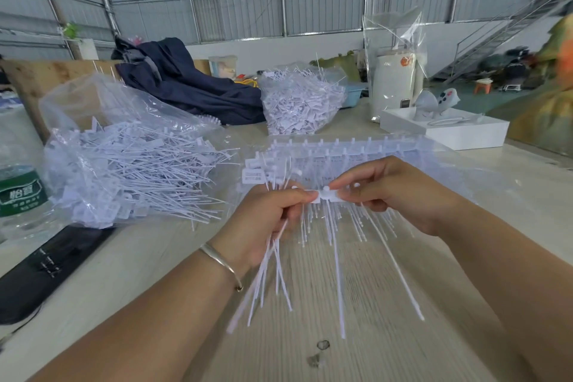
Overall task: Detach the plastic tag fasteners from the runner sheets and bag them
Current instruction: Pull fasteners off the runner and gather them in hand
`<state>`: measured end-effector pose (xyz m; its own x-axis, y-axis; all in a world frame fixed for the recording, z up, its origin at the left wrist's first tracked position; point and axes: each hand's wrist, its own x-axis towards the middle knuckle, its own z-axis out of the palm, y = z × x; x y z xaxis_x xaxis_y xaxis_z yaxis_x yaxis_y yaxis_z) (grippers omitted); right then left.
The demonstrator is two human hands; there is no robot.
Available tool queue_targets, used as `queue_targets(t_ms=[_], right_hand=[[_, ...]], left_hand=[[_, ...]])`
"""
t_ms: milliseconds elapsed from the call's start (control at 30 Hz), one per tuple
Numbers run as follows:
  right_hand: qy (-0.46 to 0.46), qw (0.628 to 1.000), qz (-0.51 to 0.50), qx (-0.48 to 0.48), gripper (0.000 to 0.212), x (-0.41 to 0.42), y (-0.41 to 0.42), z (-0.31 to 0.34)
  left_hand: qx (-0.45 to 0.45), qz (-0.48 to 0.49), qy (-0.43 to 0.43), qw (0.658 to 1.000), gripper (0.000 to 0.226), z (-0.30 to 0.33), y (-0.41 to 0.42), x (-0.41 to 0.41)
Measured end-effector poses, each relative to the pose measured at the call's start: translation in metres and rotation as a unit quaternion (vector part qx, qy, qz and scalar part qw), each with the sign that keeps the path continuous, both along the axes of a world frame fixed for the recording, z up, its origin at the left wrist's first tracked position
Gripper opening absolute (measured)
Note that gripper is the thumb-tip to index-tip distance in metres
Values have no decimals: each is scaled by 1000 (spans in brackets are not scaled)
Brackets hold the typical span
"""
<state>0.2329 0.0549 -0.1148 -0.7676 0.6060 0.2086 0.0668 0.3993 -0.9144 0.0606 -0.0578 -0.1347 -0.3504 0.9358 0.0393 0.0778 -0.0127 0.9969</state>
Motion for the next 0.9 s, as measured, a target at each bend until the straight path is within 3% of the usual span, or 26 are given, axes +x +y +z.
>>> queue_targets(t_ms=[100, 233, 333, 400, 567, 733, 900], right_hand=[[-44, 999, 27, 8, 17, 1, 0, 2], [-85, 994, 65, -6, 16, 3, 2, 3], [-87, 994, 68, 7, 12, 3, -1, 4], [-31, 999, 26, 12, 21, 7, 4, 6], [63, 996, -54, 19, 26, 9, 10, 8], [45, 998, -40, -9, 40, -1, 0, 1], [-8, 1000, -1, -13, 31, -6, -1, -4]], left_hand=[[-24, -8, 9, 1000, 41, 2, 3, -2], [-77, -44, 43, 995, 38, 3, 3, 4], [-65, 44, 153, 985, 30, -1, 4, 4], [-44, 84, 176, 980, 35, -3, 4, 0], [-47, -28, 31, 998, 33, -6, 5, 5], [-41, 22, -101, 994, 32, -14, 6, 7], [-24, 33, -103, 994, 41, -14, 7, 4]])
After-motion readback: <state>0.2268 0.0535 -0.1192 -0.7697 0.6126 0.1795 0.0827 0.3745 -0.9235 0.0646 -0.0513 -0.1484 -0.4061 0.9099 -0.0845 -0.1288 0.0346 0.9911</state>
